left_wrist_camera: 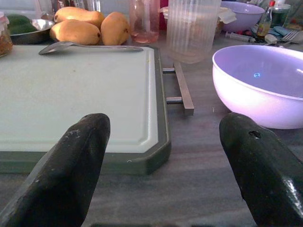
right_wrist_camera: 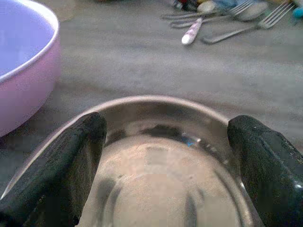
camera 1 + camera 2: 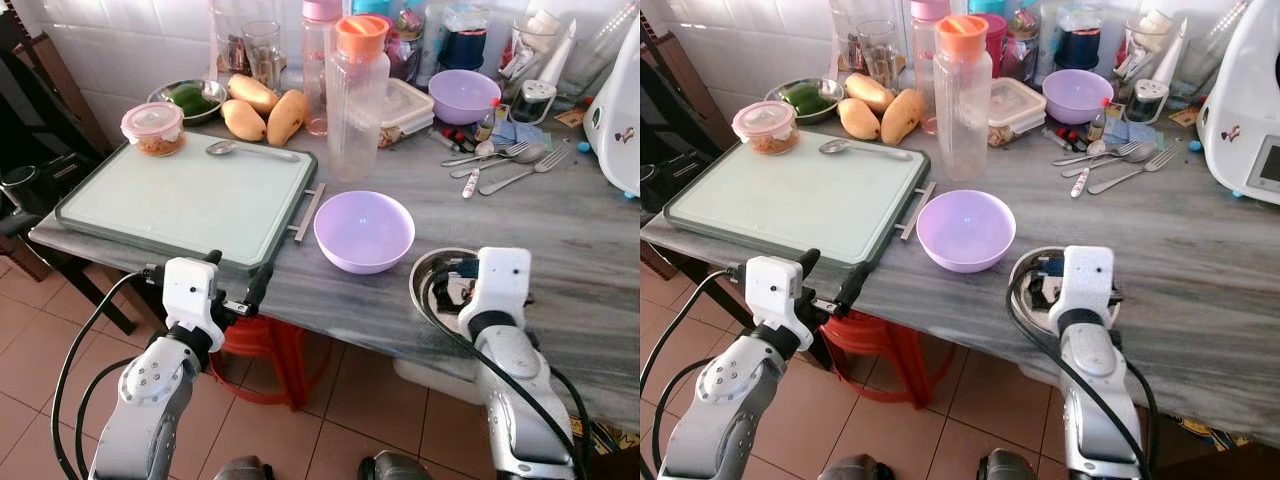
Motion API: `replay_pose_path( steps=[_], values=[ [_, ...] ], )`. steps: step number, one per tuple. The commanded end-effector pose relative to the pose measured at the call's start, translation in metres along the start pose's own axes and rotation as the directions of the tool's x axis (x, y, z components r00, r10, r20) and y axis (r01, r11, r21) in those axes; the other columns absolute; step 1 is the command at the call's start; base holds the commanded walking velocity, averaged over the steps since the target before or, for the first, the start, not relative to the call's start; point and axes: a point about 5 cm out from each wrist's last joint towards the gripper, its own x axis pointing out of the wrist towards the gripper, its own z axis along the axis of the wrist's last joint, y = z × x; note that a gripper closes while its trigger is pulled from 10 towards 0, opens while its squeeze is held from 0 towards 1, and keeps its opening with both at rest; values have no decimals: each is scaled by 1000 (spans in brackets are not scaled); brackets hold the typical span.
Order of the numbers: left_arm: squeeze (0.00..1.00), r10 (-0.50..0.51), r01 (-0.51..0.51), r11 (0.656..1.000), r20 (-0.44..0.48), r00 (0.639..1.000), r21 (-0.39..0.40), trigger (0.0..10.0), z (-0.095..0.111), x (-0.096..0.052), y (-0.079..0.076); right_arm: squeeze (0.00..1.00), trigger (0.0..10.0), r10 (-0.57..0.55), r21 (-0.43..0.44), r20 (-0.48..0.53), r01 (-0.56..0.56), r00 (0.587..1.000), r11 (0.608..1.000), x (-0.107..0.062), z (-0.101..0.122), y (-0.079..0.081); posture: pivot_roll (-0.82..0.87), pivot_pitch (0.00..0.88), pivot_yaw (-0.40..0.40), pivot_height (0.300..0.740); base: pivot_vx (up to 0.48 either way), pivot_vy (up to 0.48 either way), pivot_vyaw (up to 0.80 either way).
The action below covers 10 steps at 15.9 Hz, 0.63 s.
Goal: Setting the table
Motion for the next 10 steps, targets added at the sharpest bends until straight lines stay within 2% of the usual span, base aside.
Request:
replay_pose_path(
  steps=[1, 10],
  values=[
    [0, -15, 15, 1000, -4, 1000, 14, 10000, 1, 1, -1, 1000, 10000, 28, 5, -16, -28, 999, 1000, -1, -1, 5, 20, 8, 40, 740, 0, 0, 0],
    [0, -16, 16, 1000, -8, 1000, 15, 10000, 1, 2, -2, 1000, 10000, 68, 63, -108, -62, 992, 996, -2, -12, 8, 19, 7, 40, 740, 0, 0, 0]
  ],
)
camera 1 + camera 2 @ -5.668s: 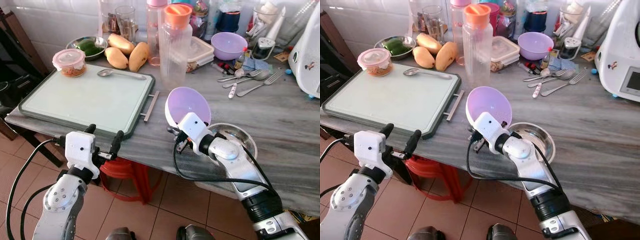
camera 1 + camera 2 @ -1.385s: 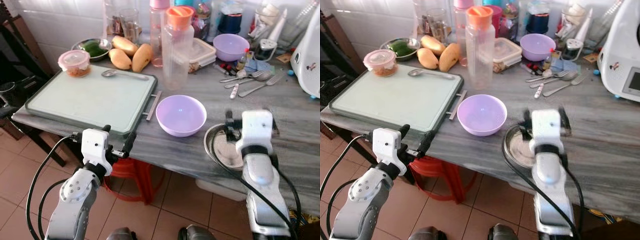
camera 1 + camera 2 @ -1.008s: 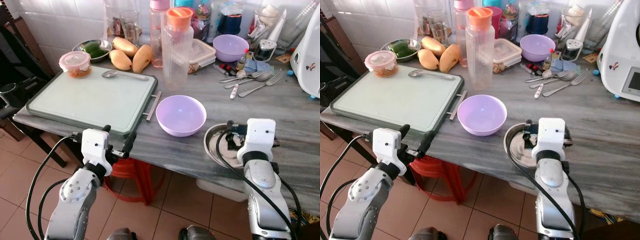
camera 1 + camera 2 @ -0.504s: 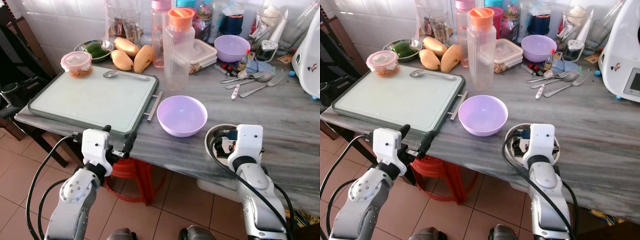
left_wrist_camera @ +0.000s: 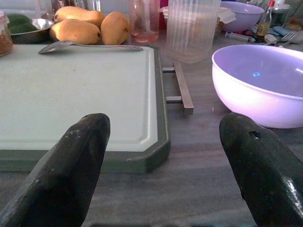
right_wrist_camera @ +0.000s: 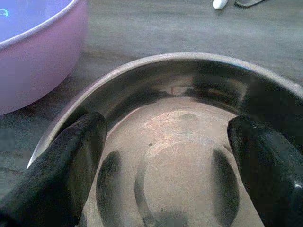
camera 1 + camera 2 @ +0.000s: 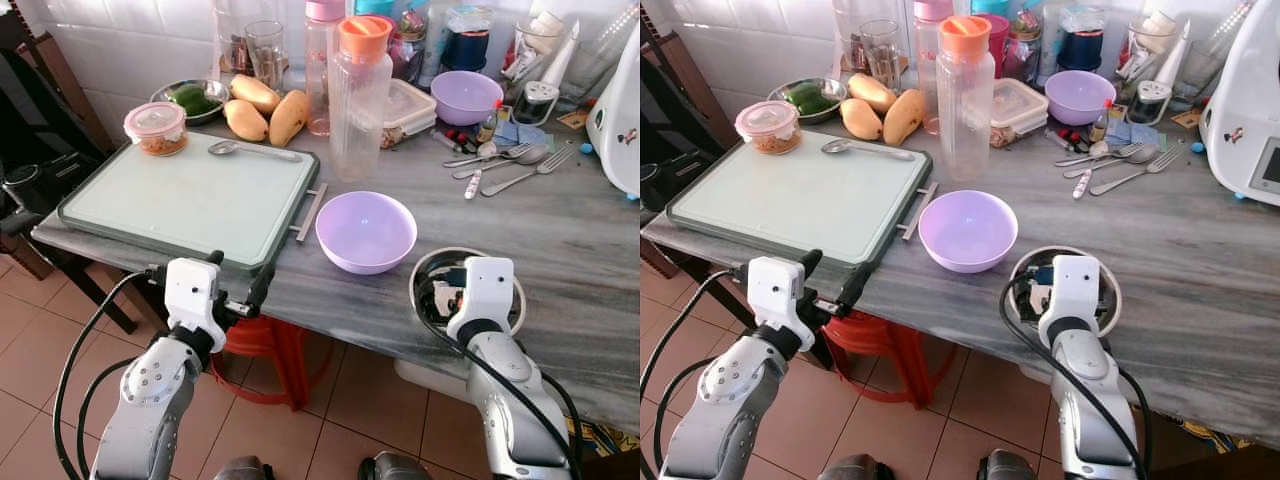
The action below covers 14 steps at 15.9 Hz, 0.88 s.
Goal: Setting the table
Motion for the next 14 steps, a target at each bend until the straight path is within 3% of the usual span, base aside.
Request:
replay_pose_path(
  steps=[1, 14],
  values=[
    [0, -11, 11, 1000, -7, 1000, 17, 10000, 1, 1, 0, 1000, 10000, 6, 22, -19, -6, 1000, 1000, 1, -1, 1, 19, 6, 40, 740, 0, 0, 0],
    [0, -8, 8, 1000, -8, 1000, 22, 10000, 1, 3, -2, 1000, 10000, 55, 88, 5, -55, 998, 995, 12, 10, 9, 23, 8, 41, 740, 0, 0, 0]
  ],
)
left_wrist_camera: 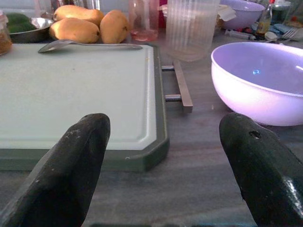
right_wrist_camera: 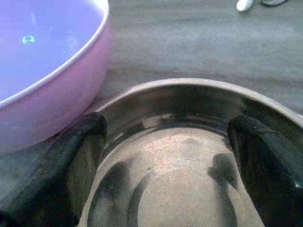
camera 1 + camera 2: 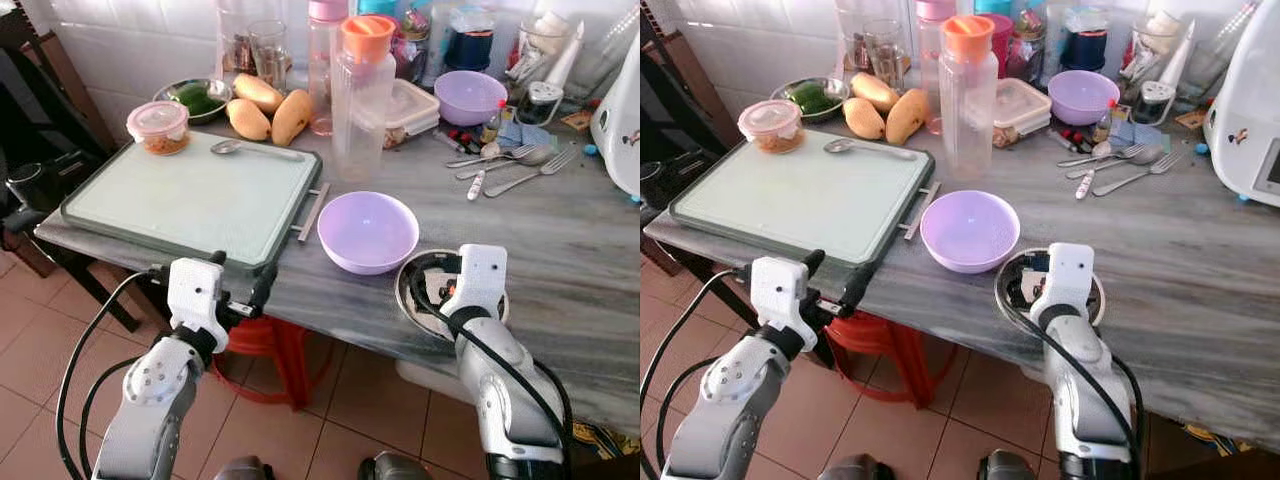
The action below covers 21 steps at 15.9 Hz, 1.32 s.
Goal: Setting the table
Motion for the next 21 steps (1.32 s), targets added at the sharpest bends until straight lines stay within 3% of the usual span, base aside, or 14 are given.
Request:
replay_pose_path(
  steps=[1, 12, 16, 21],
  values=[
    [0, -1, 1, 1000, -3, 1000, 14, 10000, 1, 2, 1, 1000, 10000, 7, 10, 7, -7, 1000, 1000, 1, 2, 1, 24, 9, 42, 740, 0, 0, 0],
    [0, 6, -6, 1000, 5, 1000, 10, 10000, 2, 3, 1, 1000, 10000, 17, -3, 18, -17, 1000, 1000, -1, 1, 0, 23, 2, 36, 740, 0, 0, 0],
    [0, 16, -16, 1000, 0, 1000, 6, 10000, 1, 3, 1, 1000, 10000, -32, -54, 100, 38, 994, 998, -19, 7, -10, 15, 0, 37, 740, 0, 0, 0],
    [0, 27, -27, 1000, 13, 1000, 0, 10000, 4, 7, -2, 1000, 10000, -42, -90, 220, 63, 975, 994, -24, 21, -11, 12, 0, 42, 740, 0, 0, 0]
  ],
)
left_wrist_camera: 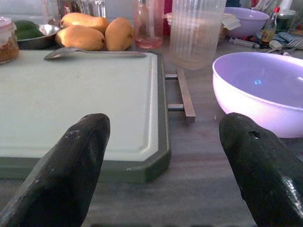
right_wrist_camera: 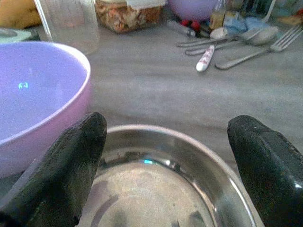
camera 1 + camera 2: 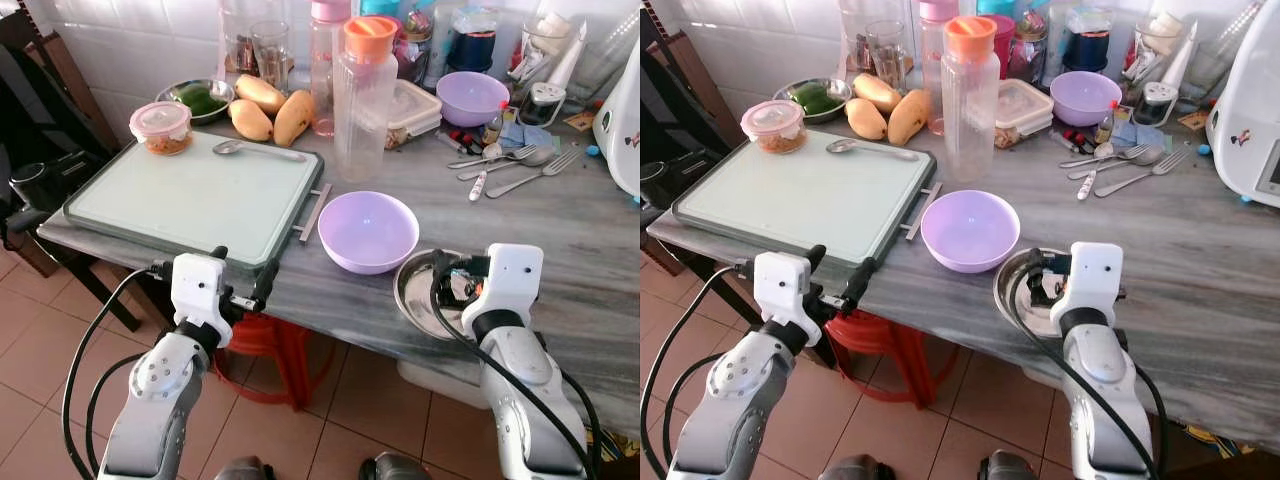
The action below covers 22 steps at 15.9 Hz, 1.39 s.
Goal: Setting the table
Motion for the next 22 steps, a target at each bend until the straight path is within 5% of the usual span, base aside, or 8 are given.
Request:
replay_pose_path(
  steps=[1, 2, 3, 4, 5, 6, 10, 22],
  values=[
    [0, 19, -19, 1000, -4, 1000, 15, 10000, 1, 2, -1, 1000, 10000, 9, 0, 64, -9, 998, 1000, -3, 10, 3, 14, 0, 41, 740, 0, 0, 0],
    [0, 26, -26, 1000, -1, 1000, 18, 10000, 1, 2, -1, 1000, 10000, 10, 11, 90, -11, 996, 1000, -4, 13, 4, 14, 0, 41, 740, 0, 0, 0],
    [0, 56, -56, 998, -3, 998, 21, 10000, 0, 1, 1, 812, 10000, 15, -8, 160, -14, 987, 1000, -8, 20, 6, 12, 0, 39, 740, 0, 0, 0],
    [0, 70, -70, 997, -11, 997, 26, 10000, -1, 1, 2, 322, 10000, 10, -13, 186, -8, 983, 1000, -9, 23, 6, 12, 0, 38, 740, 0, 0, 0],
    [0, 76, -75, 997, -16, 997, 23, 10000, -2, 2, 3, 67, 10000, 11, -30, 210, -5, 978, 1000, -11, 25, 6, 9, 0, 37, 740, 0, 0, 0],
    [0, 76, -75, 997, -16, 997, 21, 10000, -2, 2, 3, 0, 10000, 14, -38, 219, -5, 976, 999, -11, 25, 7, 7, 0, 37, 740, 0, 0, 0],
    [0, 86, -86, 996, 9, 996, 11, 10000, 4, 13, 0, 0, 10000, 19, -63, 232, -5, 973, 998, -13, 20, 9, -5, 0, 35, 740, 0, 0, -241],
    [0, 93, -93, 996, -5, 996, 12, 10000, 0, 13, -1, 0, 10000, 24, -73, 239, -7, 971, 997, -11, 16, 9, -9, 0, 32, 740, -160, 0, -440]
  ],
)
